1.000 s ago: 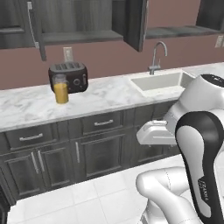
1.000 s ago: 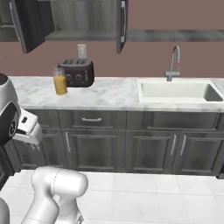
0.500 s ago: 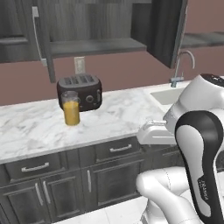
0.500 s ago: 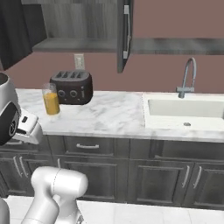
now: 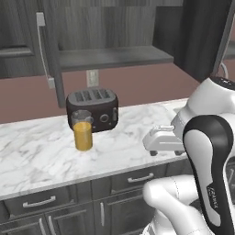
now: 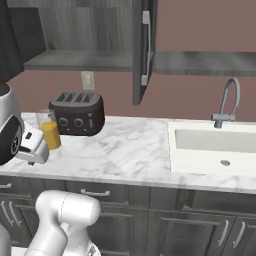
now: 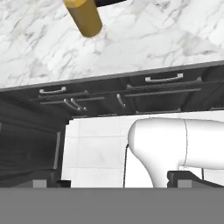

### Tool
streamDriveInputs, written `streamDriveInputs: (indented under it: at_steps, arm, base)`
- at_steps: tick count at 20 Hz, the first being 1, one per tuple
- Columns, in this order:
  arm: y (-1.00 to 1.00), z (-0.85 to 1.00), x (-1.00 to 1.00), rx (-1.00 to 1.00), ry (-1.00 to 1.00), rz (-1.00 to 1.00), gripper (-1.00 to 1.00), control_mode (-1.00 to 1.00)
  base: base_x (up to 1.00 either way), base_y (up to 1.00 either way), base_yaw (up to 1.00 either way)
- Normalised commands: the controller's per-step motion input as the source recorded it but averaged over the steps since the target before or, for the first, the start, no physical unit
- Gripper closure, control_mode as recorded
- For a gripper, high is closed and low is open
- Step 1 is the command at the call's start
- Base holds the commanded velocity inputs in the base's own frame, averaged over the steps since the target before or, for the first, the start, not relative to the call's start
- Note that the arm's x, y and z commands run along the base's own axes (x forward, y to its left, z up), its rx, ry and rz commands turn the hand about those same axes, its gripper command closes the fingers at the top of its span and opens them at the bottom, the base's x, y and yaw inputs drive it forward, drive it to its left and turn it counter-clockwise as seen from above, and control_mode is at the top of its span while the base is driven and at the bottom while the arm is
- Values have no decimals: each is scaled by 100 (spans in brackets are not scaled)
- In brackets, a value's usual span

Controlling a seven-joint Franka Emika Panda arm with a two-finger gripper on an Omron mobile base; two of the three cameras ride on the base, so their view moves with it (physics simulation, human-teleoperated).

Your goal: There is a tray on the dining counter. Grab the cup, mug, and pitcher and place them on the tray. The pitcher may be placed next to the tray if it cannot fit the tray.

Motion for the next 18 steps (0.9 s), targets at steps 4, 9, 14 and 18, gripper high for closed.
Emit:
streamDriveInputs:
  at_steps: [4,9,14,18]
  arm:
    - [0,0,0,0,0,0,-100,100]
    - [17,0,57,-6,2,4,-100,-100]
    - [34,5,89,-9,3,6,-100,-100]
    - [44,2,86,-12,5,10,-100,-100]
  base:
    - [32,11,5]
    - [9,4,1]
    - [0,0,0]
    - [0,0,0]
